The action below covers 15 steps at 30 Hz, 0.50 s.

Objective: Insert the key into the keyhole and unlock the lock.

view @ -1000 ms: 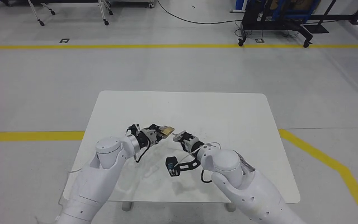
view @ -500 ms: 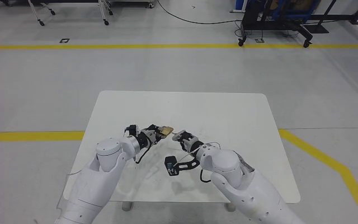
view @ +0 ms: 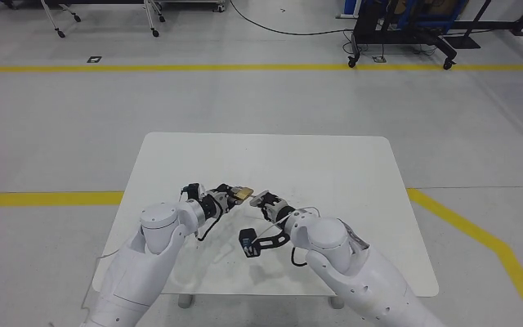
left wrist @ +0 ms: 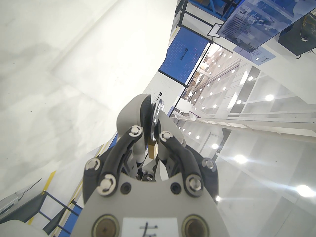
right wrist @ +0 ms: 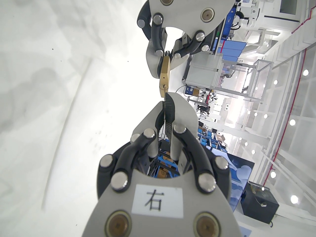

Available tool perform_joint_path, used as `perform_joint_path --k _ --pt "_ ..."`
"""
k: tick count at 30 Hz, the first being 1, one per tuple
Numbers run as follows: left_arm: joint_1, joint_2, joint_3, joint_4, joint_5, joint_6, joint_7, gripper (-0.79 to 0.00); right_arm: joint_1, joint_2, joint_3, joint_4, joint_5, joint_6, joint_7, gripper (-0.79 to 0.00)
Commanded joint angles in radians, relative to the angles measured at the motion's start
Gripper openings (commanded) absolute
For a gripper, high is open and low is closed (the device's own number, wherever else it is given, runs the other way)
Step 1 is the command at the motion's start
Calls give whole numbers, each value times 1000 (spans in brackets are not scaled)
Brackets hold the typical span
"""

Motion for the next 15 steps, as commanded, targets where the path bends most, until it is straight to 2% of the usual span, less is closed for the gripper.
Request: perform_joint_path --k 1,15 --pt "-1 -1 4 -2 3 0 3 -785 1 -1 -1 0 0 0 1 -785" --pt "4 -2 14 -18 18 -10 23 -785 5 -8 -7 8 -5 -7 31 -785"
